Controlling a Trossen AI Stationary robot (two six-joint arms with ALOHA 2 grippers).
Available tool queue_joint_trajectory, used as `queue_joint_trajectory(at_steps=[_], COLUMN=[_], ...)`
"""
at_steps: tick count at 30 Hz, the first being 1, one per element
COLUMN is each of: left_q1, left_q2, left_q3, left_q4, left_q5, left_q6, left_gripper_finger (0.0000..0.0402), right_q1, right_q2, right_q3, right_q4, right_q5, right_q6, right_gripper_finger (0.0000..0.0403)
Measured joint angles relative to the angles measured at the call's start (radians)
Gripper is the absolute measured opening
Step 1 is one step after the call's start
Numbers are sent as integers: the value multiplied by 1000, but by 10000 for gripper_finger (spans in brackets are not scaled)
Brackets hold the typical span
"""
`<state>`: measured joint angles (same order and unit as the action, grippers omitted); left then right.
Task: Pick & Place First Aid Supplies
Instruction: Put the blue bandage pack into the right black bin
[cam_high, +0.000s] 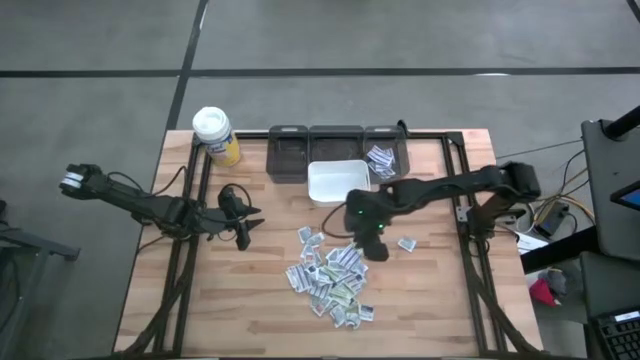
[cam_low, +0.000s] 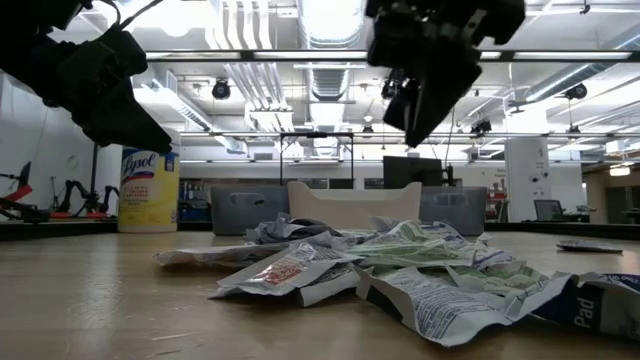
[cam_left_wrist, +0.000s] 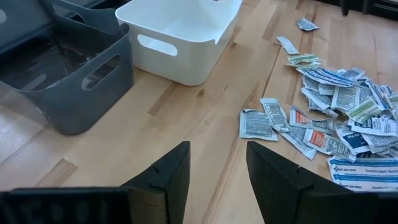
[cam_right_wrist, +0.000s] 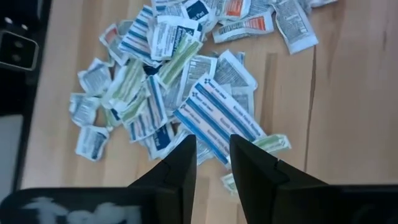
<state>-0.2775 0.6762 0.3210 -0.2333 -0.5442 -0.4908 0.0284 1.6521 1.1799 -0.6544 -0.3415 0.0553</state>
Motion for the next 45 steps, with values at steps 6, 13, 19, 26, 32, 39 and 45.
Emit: queue_joint_trajectory(at_steps=[6,13,19,26,32,39,45], left_q1=[0,0,0,0,0,-1,-1], left_q2=[0,0,0,-4,-18,-84,-162], left_q3=[0,0,0,0,0,0,0], left_q4=[0,-1,-6,-15,-13,-14,-15], left_q5=[3,3,4,5,6,8,10], left_q6=[-2,-1,0,55,98,133,176], left_gripper_finger=[161,161,161,161,161,161,161], right_q1=[0,8,40,84,115,137,144], right_q2=[119,207,231,254,279,309,310], right_q3=[128,227,263,268,268,268,267], right_q4=[-161,-218,-185,-117,-110,-98,-87], right_q5=[-1,-96,-104,-47,7,28,57], right_q6=[43,164,262,395,488,570,600], right_gripper_finger=[106,113,112,101,99,104,95])
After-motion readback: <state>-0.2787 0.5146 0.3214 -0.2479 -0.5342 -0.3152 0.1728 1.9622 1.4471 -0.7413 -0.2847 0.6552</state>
